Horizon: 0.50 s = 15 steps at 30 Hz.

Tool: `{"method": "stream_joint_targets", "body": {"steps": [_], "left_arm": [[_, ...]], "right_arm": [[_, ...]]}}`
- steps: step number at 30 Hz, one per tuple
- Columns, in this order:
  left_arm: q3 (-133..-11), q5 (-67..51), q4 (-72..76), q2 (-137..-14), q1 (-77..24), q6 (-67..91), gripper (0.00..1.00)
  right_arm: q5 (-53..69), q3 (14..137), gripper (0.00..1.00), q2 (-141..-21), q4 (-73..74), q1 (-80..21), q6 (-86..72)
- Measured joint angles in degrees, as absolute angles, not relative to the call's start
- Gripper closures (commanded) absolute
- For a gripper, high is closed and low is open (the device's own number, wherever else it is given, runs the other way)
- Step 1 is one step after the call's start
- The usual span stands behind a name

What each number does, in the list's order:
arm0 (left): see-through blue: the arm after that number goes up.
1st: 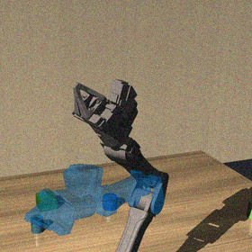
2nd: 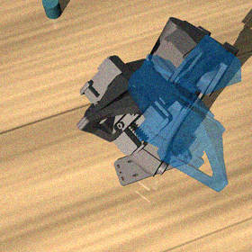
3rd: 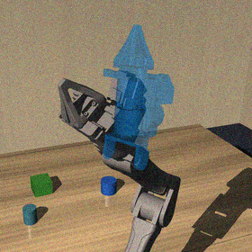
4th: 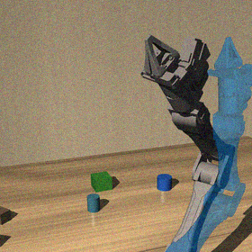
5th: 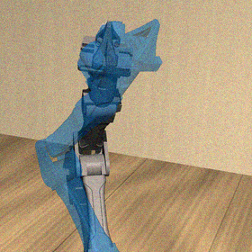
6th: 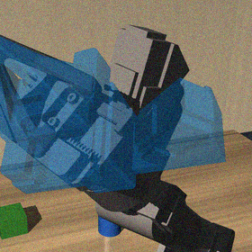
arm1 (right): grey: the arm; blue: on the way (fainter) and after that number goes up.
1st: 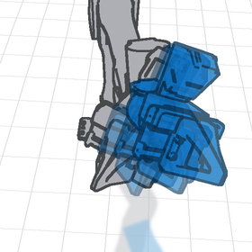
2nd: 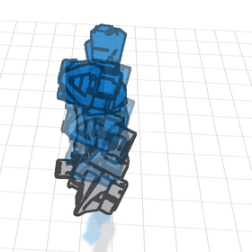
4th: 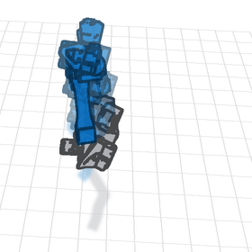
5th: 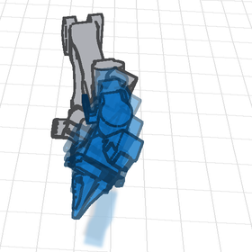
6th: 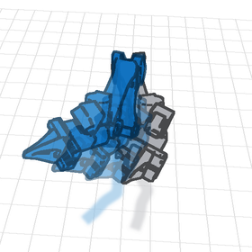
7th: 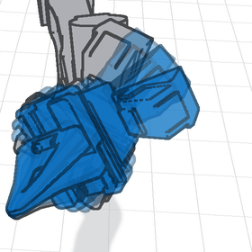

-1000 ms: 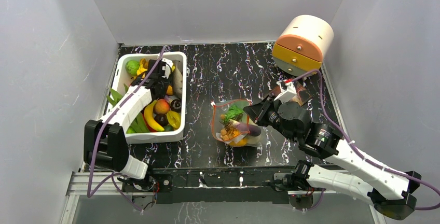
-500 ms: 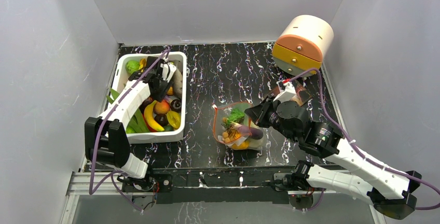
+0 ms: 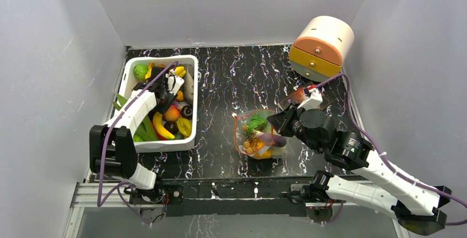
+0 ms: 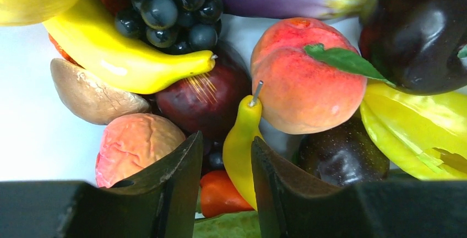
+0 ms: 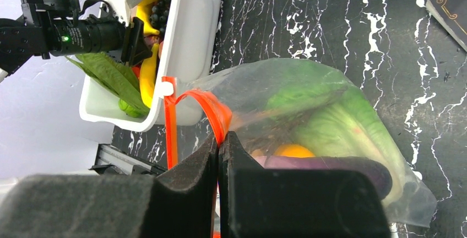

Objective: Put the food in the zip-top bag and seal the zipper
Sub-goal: Pick up the fake fruit from the bin.

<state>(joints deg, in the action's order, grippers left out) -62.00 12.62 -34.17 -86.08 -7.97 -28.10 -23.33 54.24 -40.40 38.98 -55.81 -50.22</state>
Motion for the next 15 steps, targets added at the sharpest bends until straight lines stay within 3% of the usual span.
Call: {"method": "stream_joint_targets", "body": {"steps": [9, 15], "left_arm": [[-62.0, 9.4, -33.1, -87.4, -7.7, -28.4, 0.62], [-62.0, 9.0, -33.4, -88.0, -7.6, -28.1, 0.69]], "right_arm": [[-25.1, 54.2, 1.00, -39.9, 39.3, -55.8, -49.9], [-25.8, 54.2, 1.00, -39.5, 39.3, -55.8, -49.7]]}}
